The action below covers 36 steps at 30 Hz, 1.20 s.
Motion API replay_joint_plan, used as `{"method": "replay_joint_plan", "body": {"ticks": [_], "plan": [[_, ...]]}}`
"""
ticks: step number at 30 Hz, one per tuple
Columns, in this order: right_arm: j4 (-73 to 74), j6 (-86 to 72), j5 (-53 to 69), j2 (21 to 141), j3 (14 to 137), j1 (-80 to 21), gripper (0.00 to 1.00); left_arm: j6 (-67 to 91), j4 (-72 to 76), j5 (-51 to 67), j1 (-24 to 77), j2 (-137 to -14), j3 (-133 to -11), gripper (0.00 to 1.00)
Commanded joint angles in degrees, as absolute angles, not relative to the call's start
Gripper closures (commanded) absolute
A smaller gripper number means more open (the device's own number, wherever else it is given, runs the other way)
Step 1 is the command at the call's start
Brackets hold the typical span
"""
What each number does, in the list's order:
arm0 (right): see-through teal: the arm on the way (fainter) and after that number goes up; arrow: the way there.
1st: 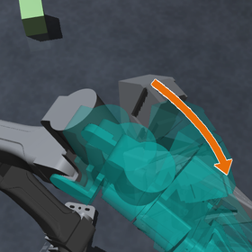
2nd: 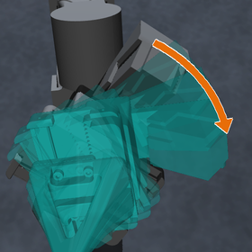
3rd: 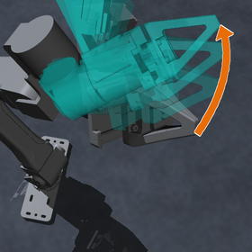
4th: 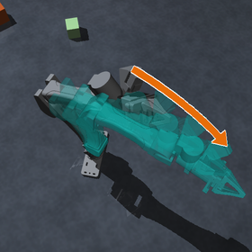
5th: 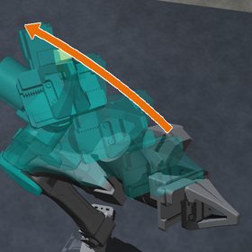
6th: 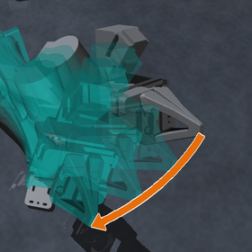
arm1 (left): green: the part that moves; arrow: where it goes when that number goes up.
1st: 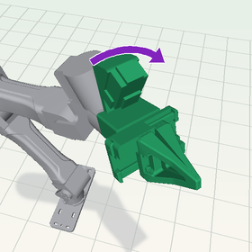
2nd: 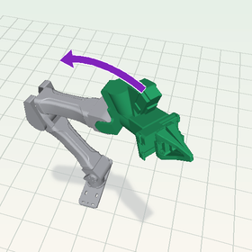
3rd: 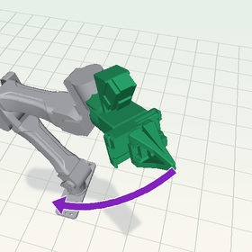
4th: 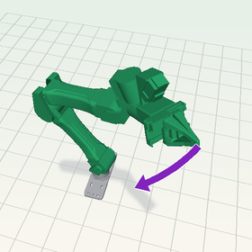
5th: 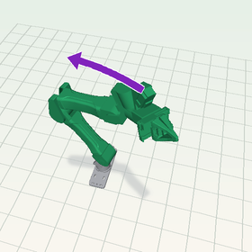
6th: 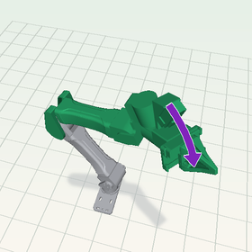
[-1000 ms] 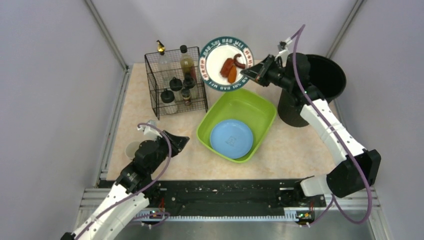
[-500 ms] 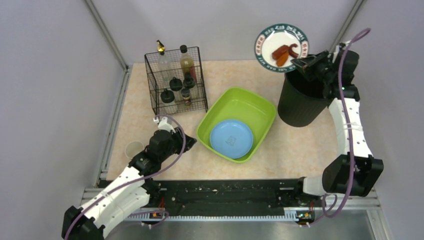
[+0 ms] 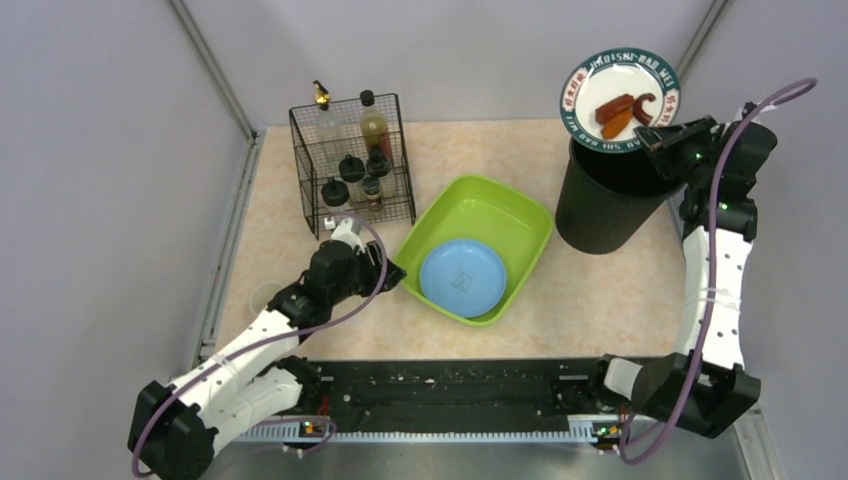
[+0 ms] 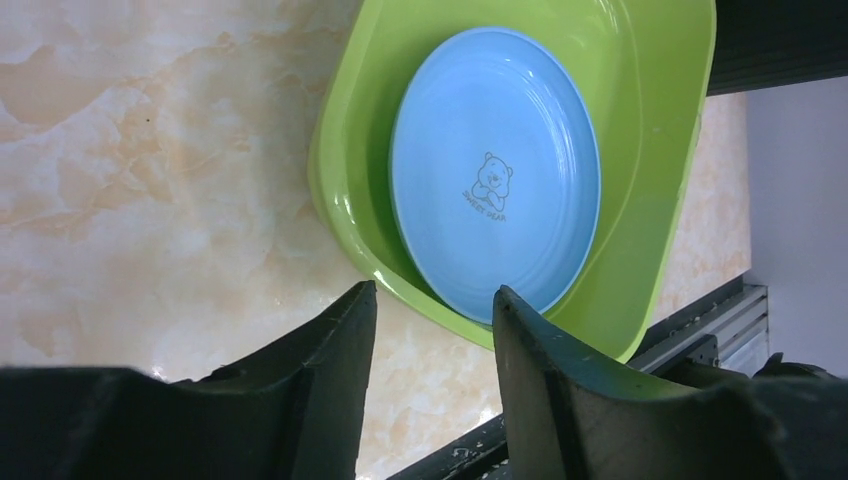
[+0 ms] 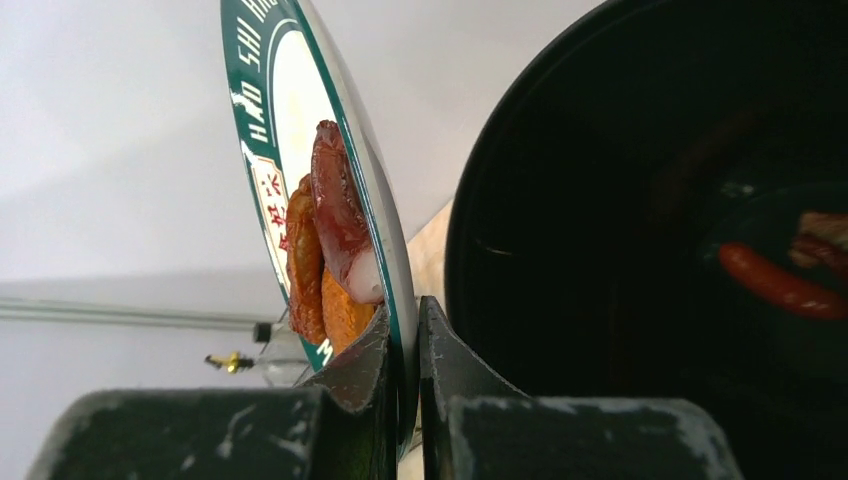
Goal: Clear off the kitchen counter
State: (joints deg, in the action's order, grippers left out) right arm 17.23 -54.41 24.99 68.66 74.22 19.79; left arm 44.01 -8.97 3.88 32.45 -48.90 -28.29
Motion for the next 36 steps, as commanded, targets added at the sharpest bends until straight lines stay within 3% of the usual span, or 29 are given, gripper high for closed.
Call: {"method": "replay_joint_plan", "body": {"ticks": [1, 9, 21, 36], "plan": [[16.92, -49.25, 18.24, 63.08, 75.69, 21.1, 1.0, 39.03, -11.47, 4.38, 32.35, -52.09, -34.24, 0.48], [21.78, -42.01, 8.6, 59.21, 75.64, 21.26, 1.0, 37.58, -9.79, 3.87, 32.39, -52.74, -33.66, 0.44], [21.98, -34.63, -3.19, 56.64, 73.1, 21.1, 1.0, 36.64, -9.15, 3.94, 32.4, -53.19, -32.83, 0.47], [12.83, -15.37, -12.17, 55.83, 68.0, 12.88, 1.0, 35.73, -4.59, 7.89, 32.38, -55.62, -30.39, 0.49]]}}
